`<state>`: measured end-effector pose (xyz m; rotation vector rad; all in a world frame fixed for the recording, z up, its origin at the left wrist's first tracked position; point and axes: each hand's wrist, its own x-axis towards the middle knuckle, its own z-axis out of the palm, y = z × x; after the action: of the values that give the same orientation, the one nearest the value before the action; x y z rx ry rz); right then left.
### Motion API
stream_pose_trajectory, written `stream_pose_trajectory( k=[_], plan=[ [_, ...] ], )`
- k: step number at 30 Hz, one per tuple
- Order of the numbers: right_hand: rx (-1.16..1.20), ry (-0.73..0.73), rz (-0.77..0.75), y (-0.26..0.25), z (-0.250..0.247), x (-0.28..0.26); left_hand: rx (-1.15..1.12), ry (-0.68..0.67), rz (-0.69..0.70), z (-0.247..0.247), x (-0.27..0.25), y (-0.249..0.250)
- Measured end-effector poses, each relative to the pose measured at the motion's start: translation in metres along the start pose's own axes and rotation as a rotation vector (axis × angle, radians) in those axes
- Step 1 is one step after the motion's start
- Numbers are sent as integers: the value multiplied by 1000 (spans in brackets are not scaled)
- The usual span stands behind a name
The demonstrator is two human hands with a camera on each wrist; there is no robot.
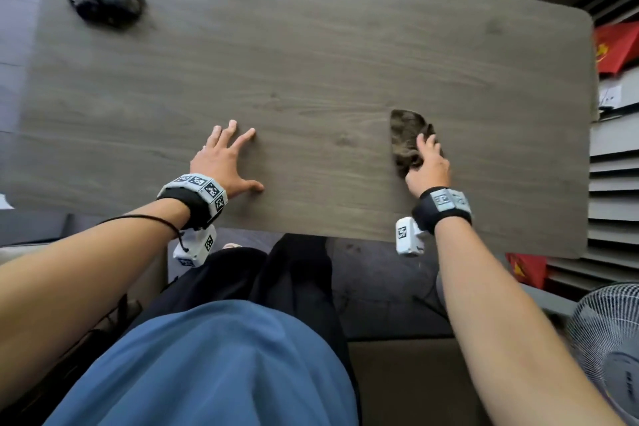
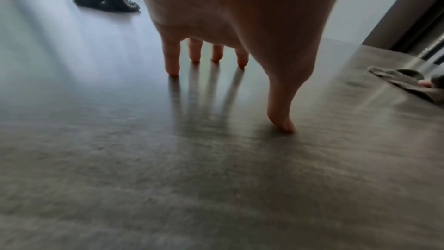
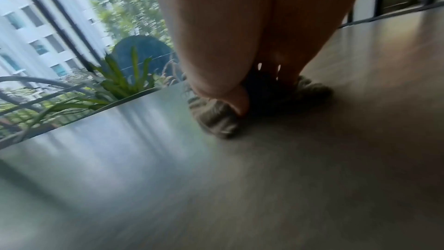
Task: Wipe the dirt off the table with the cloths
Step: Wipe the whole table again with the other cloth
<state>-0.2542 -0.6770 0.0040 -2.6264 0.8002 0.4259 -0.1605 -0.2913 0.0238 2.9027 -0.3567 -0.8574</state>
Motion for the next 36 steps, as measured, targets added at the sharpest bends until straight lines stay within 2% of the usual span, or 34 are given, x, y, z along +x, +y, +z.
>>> stream_pose_trajectory(
  k=[3,8,11,12,14,17,20,21,23,25,27,31,34,36],
  plan=[
    [-116,16,-95,-36,31,-48,19,22,19,6,-8,-8],
    [-118,-58,-585,-92,101,-161,74,70,41,13,-15,-9],
    [8,-196,-768,-109,117,-197,110,62,89,12,-13,-17],
    [80,-231,-784,-111,115,-199,115,58,107,11,-12,-21],
    [223,-193,-770,-112,106,-191,130,60,145,11,-11,-29],
    [356,44,-624,-105,72,-147,146,74,187,15,-13,-40],
    [346,275,-376,-78,37,-91,157,80,199,18,-15,-47],
    [323,287,-265,-69,33,-78,157,78,200,19,-15,-48],
    [231,219,-60,-60,38,-64,139,75,197,19,-13,-47],
    [91,131,12,-73,56,-73,117,68,188,18,-13,-45],
    [18,100,-71,-97,82,-97,108,65,176,18,-12,-45],
    [39,33,-419,-137,133,-170,117,84,184,22,-14,-46],
    [178,-151,-578,-150,146,-215,117,76,190,22,-14,-49],
    [251,-268,-676,-146,144,-226,108,67,194,20,-14,-49]
  ],
)
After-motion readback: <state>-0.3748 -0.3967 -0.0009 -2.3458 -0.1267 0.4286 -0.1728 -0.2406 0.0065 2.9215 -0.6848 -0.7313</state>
